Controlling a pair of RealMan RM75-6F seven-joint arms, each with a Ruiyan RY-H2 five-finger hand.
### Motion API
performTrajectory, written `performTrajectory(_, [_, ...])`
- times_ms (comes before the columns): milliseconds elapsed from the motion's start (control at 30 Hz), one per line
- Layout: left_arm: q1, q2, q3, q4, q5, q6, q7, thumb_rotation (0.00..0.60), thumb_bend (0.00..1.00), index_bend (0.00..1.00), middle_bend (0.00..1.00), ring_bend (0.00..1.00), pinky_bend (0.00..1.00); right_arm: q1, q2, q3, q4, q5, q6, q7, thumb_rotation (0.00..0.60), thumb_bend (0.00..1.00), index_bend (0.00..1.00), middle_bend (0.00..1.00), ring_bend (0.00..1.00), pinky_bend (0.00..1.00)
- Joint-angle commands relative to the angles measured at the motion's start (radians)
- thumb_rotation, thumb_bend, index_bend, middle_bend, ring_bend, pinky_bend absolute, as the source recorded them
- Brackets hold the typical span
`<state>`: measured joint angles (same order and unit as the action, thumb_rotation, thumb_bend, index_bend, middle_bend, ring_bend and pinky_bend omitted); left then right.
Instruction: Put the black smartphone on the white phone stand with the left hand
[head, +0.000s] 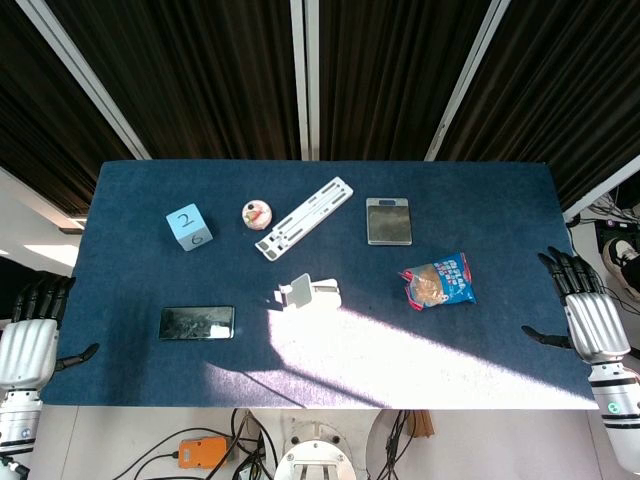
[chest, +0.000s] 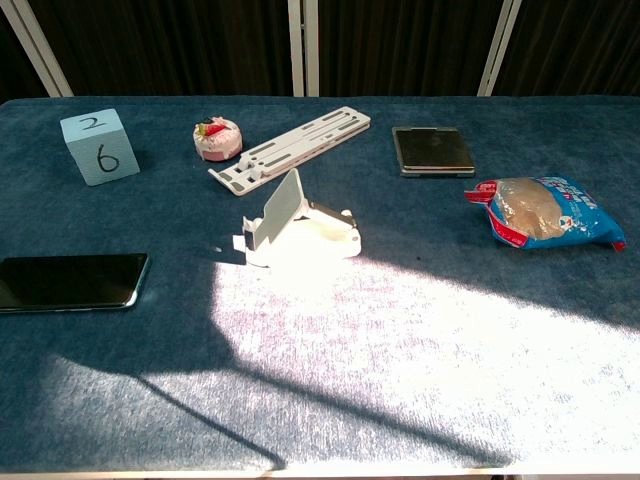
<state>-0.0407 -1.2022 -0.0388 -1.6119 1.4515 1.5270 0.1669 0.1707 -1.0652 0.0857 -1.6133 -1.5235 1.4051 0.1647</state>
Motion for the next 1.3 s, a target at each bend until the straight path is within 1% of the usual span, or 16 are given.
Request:
performTrajectory(33, [0.000,0.002,0.000,-0.005,0.004,0.002,-0.001,0.600,0.03,0.07,0.06,0.00,0.00,-0.014,-0.002,-0.003,-0.005,-0.024,0.040,-0.015,0.600,0.16,0.00,0.05,0.00,0.02])
performTrajectory(167, [-0.013,-0.001,-0.001,-0.026,0.019,-0.010,-0.007,0.600,0.03,0.07,0.06,0.00,0.00,-0.026,0.002,-0.008,-0.004,-0.047,0.073,-0.006,0.600,0.15,0.00,0.05,0.00,0.02])
performTrajectory(300, [-0.051,-0.016,0.005,-0.049,0.058,-0.054,-0.005,0.600,0.03,0.09,0.06,0.00,0.00,-0.029,0.007,-0.007,0.001,-0.044,0.079,0.003,0.600,0.16,0.00,0.05,0.00,0.02])
performTrajectory(400, [-0.099,-0.039,0.012,-0.070,0.084,-0.125,0.005,0.600,0.05,0.13,0.06,0.00,0.00,-0.031,0.006,-0.009,0.006,-0.048,0.084,0.013,0.600,0.15,0.00,0.05,0.00,0.02])
performTrajectory(500, [-0.157,-0.072,0.008,-0.086,0.077,-0.218,0.014,0.600,0.08,0.17,0.06,0.00,0.00,-0.031,0.004,-0.009,0.013,-0.047,0.083,0.020,0.600,0.16,0.00,0.05,0.00,0.02])
performTrajectory(600, [-0.214,-0.112,-0.007,-0.093,0.031,-0.317,0.038,0.600,0.09,0.19,0.07,0.00,0.00,-0.031,0.006,-0.011,0.016,-0.047,0.080,0.023,0.600,0.15,0.00,0.05,0.00,0.02])
performTrajectory(667, [-0.251,-0.135,-0.018,-0.098,-0.022,-0.391,0.058,0.600,0.09,0.19,0.07,0.00,0.00,-0.032,0.007,-0.011,0.016,-0.044,0.080,0.024,0.600,0.15,0.00,0.05,0.00,0.02])
performTrajectory(767, [-0.291,-0.170,-0.038,-0.094,-0.094,-0.454,0.098,0.600,0.10,0.20,0.08,0.00,0.00,-0.034,0.009,-0.010,0.016,-0.037,0.080,0.027,0.600,0.16,0.00,0.05,0.00,0.02])
performTrajectory(900, [-0.321,-0.211,-0.048,-0.080,-0.170,-0.482,0.177,0.600,0.11,0.22,0.08,0.00,0.00,-0.034,0.012,-0.008,0.014,-0.027,0.075,0.023,0.600,0.16,0.00,0.05,0.00,0.02])
performTrajectory(1033, [-0.338,-0.235,-0.046,-0.078,-0.238,-0.494,0.248,0.600,0.11,0.23,0.08,0.00,0.00,-0.031,0.013,-0.006,0.010,-0.023,0.069,0.018,0.600,0.16,0.00,0.05,0.00,0.02])
performTrajectory(1300, [-0.370,-0.257,-0.051,-0.085,-0.379,-0.502,0.334,0.600,0.15,0.23,0.08,0.00,0.00,-0.028,0.011,-0.005,0.011,-0.016,0.059,0.016,0.600,0.16,0.00,0.05,0.00,0.02])
